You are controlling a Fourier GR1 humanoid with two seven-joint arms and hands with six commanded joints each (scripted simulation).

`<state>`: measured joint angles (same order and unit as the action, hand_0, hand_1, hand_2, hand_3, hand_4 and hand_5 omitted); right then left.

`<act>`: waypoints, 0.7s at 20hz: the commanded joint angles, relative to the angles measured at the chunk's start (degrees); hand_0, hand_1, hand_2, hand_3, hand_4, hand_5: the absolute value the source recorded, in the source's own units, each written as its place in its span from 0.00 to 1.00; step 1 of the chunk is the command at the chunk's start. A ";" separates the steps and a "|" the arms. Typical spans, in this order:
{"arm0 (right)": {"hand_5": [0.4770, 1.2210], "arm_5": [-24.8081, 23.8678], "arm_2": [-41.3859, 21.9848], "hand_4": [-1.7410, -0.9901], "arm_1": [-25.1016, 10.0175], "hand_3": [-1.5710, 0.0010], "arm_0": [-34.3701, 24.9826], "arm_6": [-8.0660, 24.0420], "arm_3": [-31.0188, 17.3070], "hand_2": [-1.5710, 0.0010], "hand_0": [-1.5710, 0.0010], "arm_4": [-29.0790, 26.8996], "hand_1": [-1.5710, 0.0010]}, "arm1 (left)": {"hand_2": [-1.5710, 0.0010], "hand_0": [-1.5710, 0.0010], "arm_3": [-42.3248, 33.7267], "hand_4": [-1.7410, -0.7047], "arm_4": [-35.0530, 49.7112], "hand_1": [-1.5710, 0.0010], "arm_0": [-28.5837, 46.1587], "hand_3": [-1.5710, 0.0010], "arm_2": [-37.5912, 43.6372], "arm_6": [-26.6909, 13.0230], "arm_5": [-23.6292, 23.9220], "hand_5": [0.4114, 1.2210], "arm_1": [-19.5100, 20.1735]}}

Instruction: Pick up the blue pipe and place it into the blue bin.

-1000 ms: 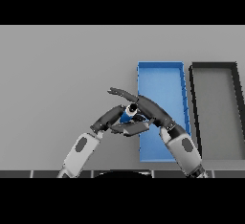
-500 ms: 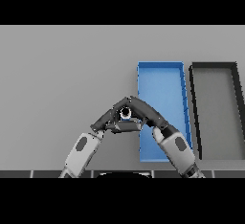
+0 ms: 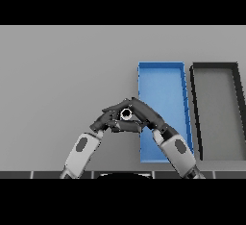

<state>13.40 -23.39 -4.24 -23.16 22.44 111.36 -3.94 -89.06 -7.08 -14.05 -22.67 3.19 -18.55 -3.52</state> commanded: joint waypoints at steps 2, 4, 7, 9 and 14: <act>0.97 -0.75 -0.64 0.01 0.21 0.01 -0.58 1.35 0.41 0.01 0.01 1.21 0.01 | 0.34 0.26 -0.14 0.26 -1.36 0.32 0.10 0.41 0.08 0.36 -0.91 1.00 0.65; 0.98 -0.91 -1.02 0.01 0.85 0.01 -0.39 2.95 0.04 0.00 0.01 1.23 0.01 | 0.58 0.52 0.24 0.44 -1.69 0.56 0.33 0.62 0.19 -0.06 -4.13 1.00 1.46; 0.99 -2.13 -1.02 0.00 1.25 0.00 -0.49 3.71 0.13 0.00 0.00 2.20 0.00 | 0.78 0.76 -0.80 0.63 -3.80 0.78 0.10 0.81 0.59 -3.98 -5.35 0.76 0.75; 0.99 -2.61 -1.08 0.00 1.28 0.00 -0.62 3.74 0.15 0.00 0.00 2.75 0.00 | 0.86 0.84 -1.49 0.70 -3.35 0.86 0.64 0.88 0.86 -6.09 -5.10 0.54 0.55; 1.00 -2.64 -0.74 0.00 2.06 0.00 -1.28 2.52 -0.39 0.00 0.00 1.77 0.00 | 0.95 0.95 -0.60 0.75 -2.37 0.95 1.42 0.96 1.72 -8.01 -4.95 0.19 0.40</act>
<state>10.81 -24.13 -2.18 -24.43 24.84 110.98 -2.26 -89.67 -9.46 -12.63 -20.96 -4.85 -23.51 -3.13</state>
